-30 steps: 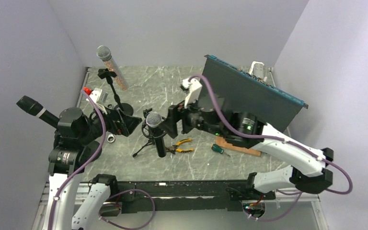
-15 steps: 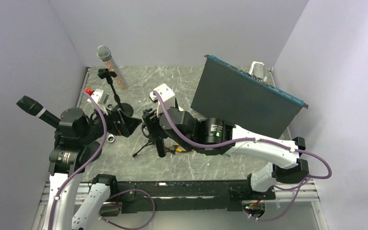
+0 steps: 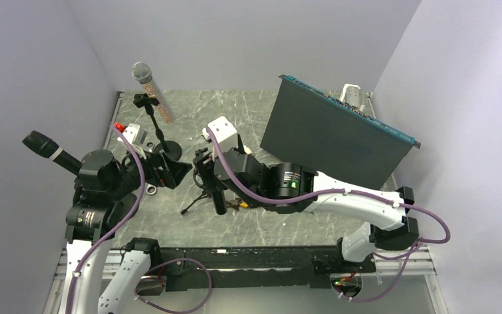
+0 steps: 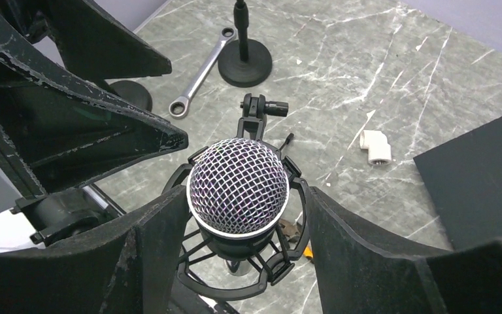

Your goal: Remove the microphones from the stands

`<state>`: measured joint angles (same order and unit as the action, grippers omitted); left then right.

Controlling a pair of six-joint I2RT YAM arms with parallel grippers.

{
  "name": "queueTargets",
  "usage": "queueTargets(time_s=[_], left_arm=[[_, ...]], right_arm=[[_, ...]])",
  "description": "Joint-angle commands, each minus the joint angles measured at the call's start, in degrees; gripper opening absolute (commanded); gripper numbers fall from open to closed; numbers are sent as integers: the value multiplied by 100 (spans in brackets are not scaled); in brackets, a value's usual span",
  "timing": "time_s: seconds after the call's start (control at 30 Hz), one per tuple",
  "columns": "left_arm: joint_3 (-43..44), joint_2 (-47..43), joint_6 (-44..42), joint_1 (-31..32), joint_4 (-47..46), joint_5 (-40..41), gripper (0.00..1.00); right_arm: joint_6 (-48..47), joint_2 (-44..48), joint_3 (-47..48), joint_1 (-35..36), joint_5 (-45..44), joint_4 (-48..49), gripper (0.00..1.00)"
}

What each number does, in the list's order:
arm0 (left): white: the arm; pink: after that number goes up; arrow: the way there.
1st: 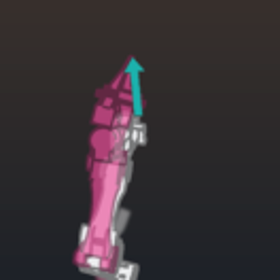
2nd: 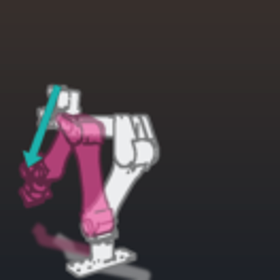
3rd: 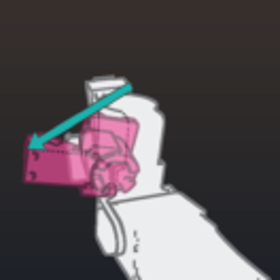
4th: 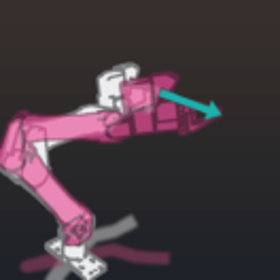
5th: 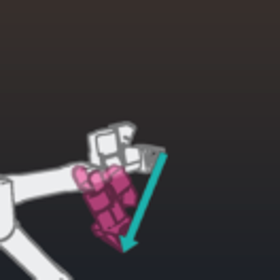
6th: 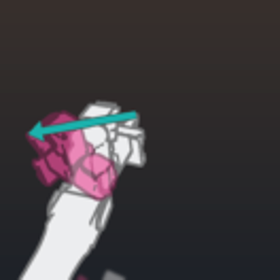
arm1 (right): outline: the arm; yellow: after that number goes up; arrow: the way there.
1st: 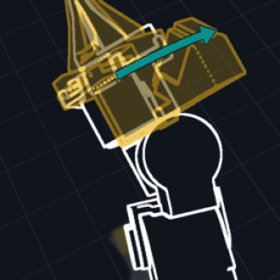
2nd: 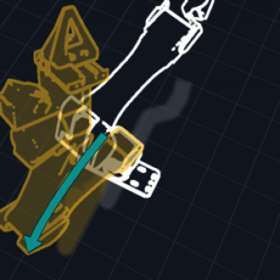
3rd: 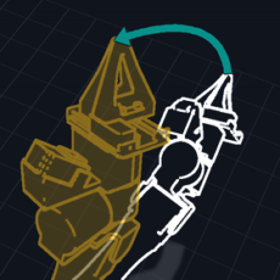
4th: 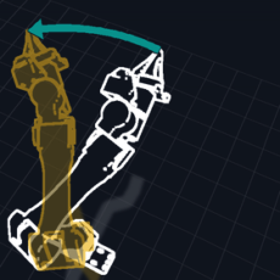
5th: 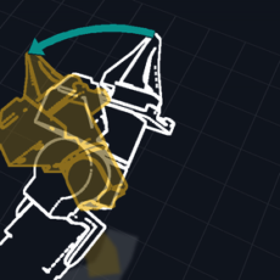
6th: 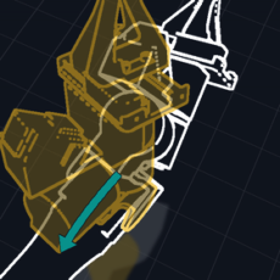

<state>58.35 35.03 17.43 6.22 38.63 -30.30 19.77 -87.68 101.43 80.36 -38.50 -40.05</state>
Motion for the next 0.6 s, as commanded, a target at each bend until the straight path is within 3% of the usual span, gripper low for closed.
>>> queueTargets(time_s=[0.0, 0.23, 0.57], left_arm=[[119, -39, -38, 20, 2, 102, 100], [125, -57, -1, 20, 26, 162, 100], [124, 18, 54, 20, -2, 116, 99]], right_arm=[[20, -63, 211, 34, -55, 84, 67], [-76, -78, 204, 33, 52, 234, 57], [-481, -268, 912, 30, 150, 153, 28]])
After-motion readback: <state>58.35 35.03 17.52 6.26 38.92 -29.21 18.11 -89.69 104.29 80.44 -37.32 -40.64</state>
